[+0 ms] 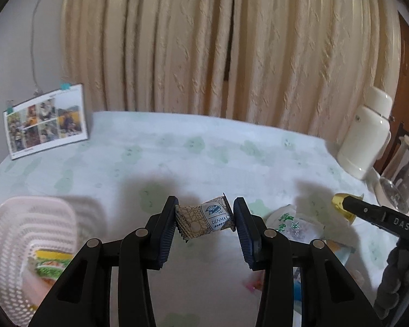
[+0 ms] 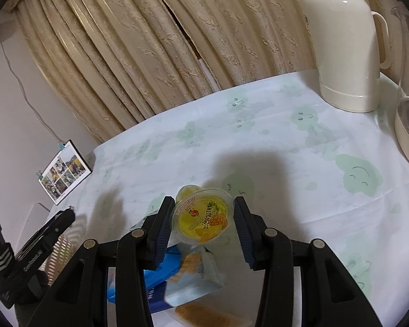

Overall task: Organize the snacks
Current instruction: 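Carry the candy to the basket and release it with the left gripper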

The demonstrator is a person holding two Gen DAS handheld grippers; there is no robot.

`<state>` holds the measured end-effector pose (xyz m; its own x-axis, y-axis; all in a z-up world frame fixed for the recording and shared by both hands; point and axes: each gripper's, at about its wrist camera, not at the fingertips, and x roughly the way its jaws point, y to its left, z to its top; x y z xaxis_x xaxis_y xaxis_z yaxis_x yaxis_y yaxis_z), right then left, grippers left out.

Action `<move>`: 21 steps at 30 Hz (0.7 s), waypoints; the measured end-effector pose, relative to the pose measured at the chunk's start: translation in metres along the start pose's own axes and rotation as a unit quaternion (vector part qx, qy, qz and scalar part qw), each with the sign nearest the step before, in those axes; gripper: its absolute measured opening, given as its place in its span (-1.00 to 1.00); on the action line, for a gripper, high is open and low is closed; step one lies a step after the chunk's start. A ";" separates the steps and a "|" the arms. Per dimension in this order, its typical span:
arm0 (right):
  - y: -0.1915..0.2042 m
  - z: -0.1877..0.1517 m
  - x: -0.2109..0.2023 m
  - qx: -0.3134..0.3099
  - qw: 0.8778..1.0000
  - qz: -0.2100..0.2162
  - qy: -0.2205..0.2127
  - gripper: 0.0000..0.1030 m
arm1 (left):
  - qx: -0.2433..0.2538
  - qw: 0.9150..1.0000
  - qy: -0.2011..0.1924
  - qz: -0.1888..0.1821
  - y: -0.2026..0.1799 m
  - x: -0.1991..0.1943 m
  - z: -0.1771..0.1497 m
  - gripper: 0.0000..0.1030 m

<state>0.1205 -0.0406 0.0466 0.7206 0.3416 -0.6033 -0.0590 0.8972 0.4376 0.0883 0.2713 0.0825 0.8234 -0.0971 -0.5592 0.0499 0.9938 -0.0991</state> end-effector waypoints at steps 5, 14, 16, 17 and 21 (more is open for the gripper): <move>0.005 -0.001 -0.001 -0.002 1.000 0.010 0.002 -0.20 | -0.013 0.999 -0.037 0.032 0.015 -0.025 0.000 -0.17; 0.017 -0.006 -0.003 -0.015 1.000 0.022 0.006 -0.20 | -0.060 0.992 -0.073 0.088 0.058 -0.057 -0.006 -0.17; 0.020 -0.007 -0.003 -0.018 0.999 0.026 0.007 -0.20 | -0.068 0.988 -0.080 0.109 0.068 -0.062 -0.009 -0.16; 0.022 -0.008 -0.004 -0.020 0.999 0.028 0.007 -0.20 | -0.073 0.986 -0.084 0.120 0.073 -0.065 -0.011 -0.16; 0.030 -0.011 -0.007 -0.028 0.999 0.038 0.006 -0.20 | -0.088 0.981 -0.093 0.147 0.090 -0.075 -0.019 -0.16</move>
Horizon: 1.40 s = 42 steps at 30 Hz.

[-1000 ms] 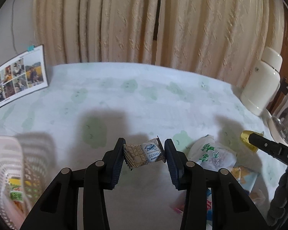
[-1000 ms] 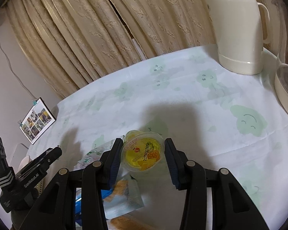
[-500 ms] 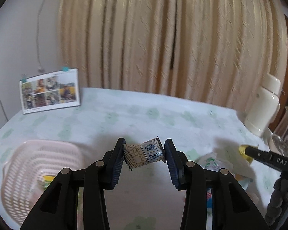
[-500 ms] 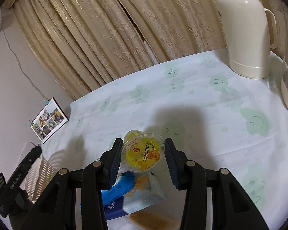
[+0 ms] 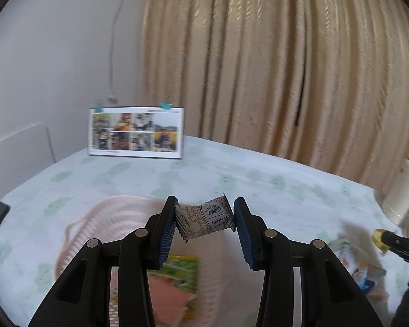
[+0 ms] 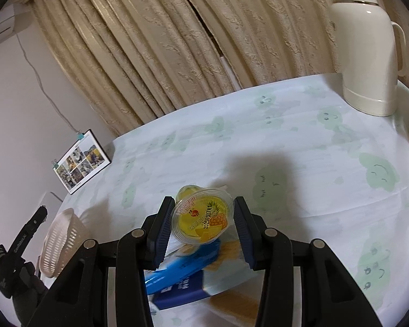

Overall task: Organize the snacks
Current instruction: 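Carry the candy to the basket and release it with the left gripper, then carry the yellow jelly cup to the basket and release it with the right gripper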

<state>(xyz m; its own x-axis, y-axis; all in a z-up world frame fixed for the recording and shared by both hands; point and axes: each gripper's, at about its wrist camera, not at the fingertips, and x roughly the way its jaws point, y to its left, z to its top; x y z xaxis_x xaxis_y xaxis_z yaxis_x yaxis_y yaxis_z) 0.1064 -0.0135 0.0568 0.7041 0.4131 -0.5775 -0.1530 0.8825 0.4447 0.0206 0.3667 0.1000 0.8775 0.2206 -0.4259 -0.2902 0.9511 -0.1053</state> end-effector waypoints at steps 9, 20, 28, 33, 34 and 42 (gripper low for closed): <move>0.022 -0.007 -0.007 -0.011 0.999 0.043 0.000 -0.20 | -0.017 0.999 -0.014 0.038 0.026 -0.008 -0.004 0.03; 0.055 -0.024 -0.013 -0.040 0.996 0.081 0.008 -0.20 | -0.058 0.996 -0.036 0.052 0.054 -0.018 -0.006 0.54; 0.095 -0.041 -0.011 -0.067 0.991 0.112 0.025 -0.20 | -0.070 0.994 -0.048 0.073 0.072 -0.022 -0.008 0.54; 0.128 -0.047 -0.003 -0.081 0.986 0.140 0.037 -0.20 | -0.082 0.992 -0.053 0.079 0.085 -0.024 -0.009 0.54; 0.139 -0.049 0.000 -0.089 0.985 0.146 0.039 -0.20 | -0.086 0.991 -0.054 0.084 0.089 -0.025 -0.010 0.54; 0.201 -0.060 0.020 -0.125 0.975 0.174 0.053 -0.20 | -0.118 0.986 -0.061 0.098 0.116 -0.028 -0.013 0.54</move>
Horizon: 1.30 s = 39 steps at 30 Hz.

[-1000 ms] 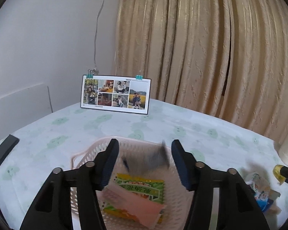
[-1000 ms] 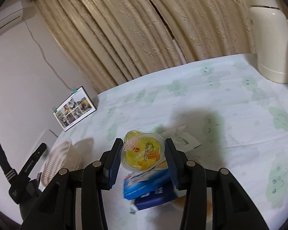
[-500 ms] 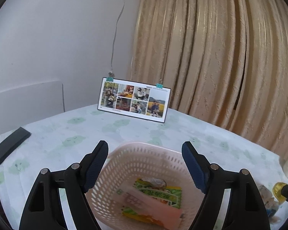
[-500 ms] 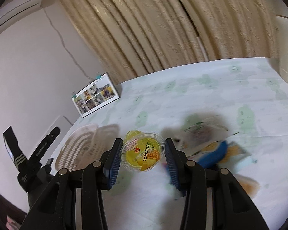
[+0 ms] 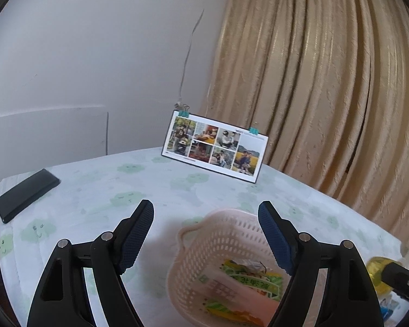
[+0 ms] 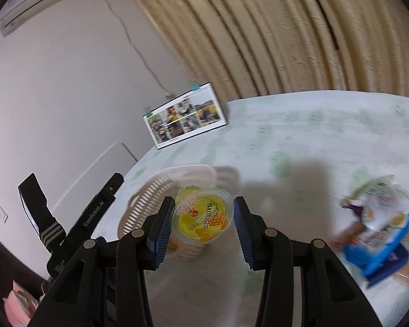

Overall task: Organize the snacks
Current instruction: 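Carry the yellow jelly cup to the basket and release it with the right gripper, then move the right gripper back toward the remaining snack pile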

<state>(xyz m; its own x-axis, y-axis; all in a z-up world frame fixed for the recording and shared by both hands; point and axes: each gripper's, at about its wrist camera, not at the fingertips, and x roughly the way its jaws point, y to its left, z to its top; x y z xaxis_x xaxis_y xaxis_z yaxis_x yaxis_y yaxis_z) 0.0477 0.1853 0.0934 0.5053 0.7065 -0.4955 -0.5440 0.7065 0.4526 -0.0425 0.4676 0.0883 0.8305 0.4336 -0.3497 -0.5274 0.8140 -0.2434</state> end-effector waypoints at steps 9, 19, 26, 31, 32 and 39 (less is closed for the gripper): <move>0.026 0.005 0.037 -0.005 1.000 0.018 0.011 -0.11 | -0.011 1.000 0.001 -0.005 0.004 0.000 0.000 0.54; 0.015 0.000 0.036 0.009 1.000 0.019 0.007 -0.11 | -0.004 1.000 0.006 -0.011 0.002 0.001 -0.003 0.54; -0.010 -0.010 0.032 0.016 0.999 -0.035 0.005 -0.11 | 0.009 1.000 0.007 -0.010 -0.004 -0.001 -0.006 0.54; -0.037 -0.011 0.021 0.045 0.997 -0.060 -0.004 -0.11 | 0.020 1.000 0.009 -0.010 -0.010 0.000 -0.008 0.54; -0.042 -0.011 0.019 0.050 0.997 -0.064 -0.005 -0.11 | 0.022 1.000 0.009 -0.010 -0.011 0.000 -0.008 0.54; -0.066 -0.020 0.014 0.060 0.994 -0.086 0.007 -0.11 | 0.032 0.999 0.009 -0.008 -0.017 0.001 -0.010 0.54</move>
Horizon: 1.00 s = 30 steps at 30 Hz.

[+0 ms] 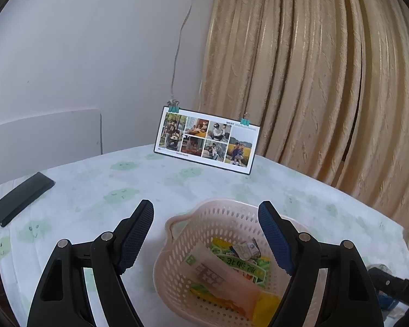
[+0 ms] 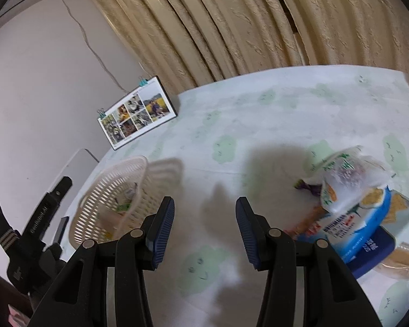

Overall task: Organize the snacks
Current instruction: 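Move the right gripper back toward the remaining snack pile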

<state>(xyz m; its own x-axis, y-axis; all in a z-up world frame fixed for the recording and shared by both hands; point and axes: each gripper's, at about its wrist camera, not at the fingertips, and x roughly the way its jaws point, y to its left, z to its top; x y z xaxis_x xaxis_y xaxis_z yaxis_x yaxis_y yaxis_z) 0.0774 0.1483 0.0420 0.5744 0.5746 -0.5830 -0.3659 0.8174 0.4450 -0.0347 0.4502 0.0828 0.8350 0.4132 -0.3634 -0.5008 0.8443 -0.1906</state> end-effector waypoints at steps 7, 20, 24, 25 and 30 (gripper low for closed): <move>-0.014 -0.006 0.011 0.001 1.000 -0.011 0.027 -0.14 | 0.013 1.000 0.001 -0.001 -0.007 0.000 -0.003 0.54; -0.050 -0.027 -0.012 0.000 0.998 -0.049 0.042 -0.14 | 0.049 0.999 -0.014 -0.009 -0.028 -0.007 -0.009 0.54; -0.063 -0.033 -0.029 0.000 0.997 -0.063 0.036 -0.15 | 0.064 0.998 -0.016 -0.018 -0.040 -0.011 -0.011 0.54; -0.068 -0.035 -0.034 0.000 0.997 -0.066 0.033 -0.15 | 0.068 0.997 -0.017 -0.021 -0.043 -0.012 -0.011 0.54; -0.084 -0.038 -0.052 0.010 0.997 -0.073 0.020 -0.15 | 0.101 0.993 -0.023 -0.049 -0.068 -0.025 -0.012 0.54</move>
<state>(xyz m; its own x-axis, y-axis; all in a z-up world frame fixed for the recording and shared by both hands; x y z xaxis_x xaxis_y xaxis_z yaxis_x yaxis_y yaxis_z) 0.0504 0.0513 0.0099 0.5901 0.4514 -0.6694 -0.2657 0.8915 0.3669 -0.0240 0.3787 0.0942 0.8891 0.3373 -0.3095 -0.3647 0.9305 -0.0338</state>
